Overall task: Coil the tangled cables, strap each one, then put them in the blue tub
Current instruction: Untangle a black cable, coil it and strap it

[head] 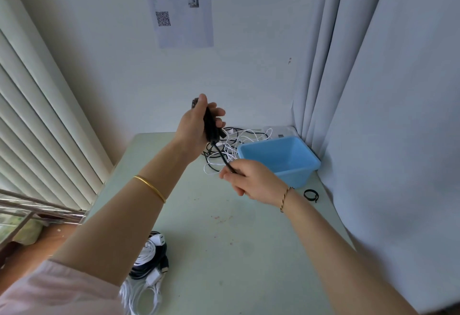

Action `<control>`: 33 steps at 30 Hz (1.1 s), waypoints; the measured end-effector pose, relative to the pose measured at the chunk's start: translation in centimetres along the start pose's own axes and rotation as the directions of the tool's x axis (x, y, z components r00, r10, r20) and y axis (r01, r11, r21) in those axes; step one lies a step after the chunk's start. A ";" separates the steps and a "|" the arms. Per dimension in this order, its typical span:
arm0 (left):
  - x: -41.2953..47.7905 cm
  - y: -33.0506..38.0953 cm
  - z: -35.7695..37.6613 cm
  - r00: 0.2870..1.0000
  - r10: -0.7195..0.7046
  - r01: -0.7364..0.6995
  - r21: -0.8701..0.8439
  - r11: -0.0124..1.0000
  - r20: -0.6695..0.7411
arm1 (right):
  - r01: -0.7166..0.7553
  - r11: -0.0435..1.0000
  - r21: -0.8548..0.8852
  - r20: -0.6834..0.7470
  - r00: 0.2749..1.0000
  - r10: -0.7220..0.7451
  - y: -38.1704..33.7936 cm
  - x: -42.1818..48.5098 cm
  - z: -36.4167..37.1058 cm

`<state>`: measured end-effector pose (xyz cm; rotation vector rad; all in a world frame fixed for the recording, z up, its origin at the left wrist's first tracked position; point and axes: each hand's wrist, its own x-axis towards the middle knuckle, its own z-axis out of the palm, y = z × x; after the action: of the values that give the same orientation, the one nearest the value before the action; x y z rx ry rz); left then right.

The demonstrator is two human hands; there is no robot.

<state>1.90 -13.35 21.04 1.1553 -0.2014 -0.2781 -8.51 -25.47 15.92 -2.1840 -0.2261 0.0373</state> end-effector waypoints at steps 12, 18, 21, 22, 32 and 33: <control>-2.1 -1.7 -0.8 0.864 -0.386 0.119 0.614 0.780 0.323 | 0.126 0.976 -0.178 -0.375 0.908 -0.186 -1.1 0.6 -4.9; -3.0 -2.3 0.2 0.744 -0.428 0.244 0.388 0.889 0.513 | 0.196 0.973 0.119 -0.586 0.805 -0.091 0.9 0.8 -4.0; -3.1 -3.2 0.5 0.747 -0.436 0.332 0.286 0.899 0.502 | 0.250 0.889 0.383 -0.556 0.831 0.006 2.4 0.5 -2.7; -3.1 -3.5 0.5 0.746 -0.441 0.374 0.233 0.898 0.500 | 0.255 0.868 0.426 -0.543 0.840 0.019 2.8 0.3 -2.4; -2.6 -8.8 0.3 0.737 -0.550 0.610 -0.034 0.792 0.392 | 0.128 0.857 0.498 -0.448 0.885 0.128 7.6 -1.4 1.7; -2.4 -9.7 0.4 0.735 -0.580 0.623 -0.011 0.782 0.353 | 0.100 0.862 0.498 -0.457 0.875 0.162 8.5 -1.5 2.0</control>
<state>-1.61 -16.59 12.26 1.0099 -0.0915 -1.0632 -8.97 -28.99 7.77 -1.5960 0.1057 -0.3943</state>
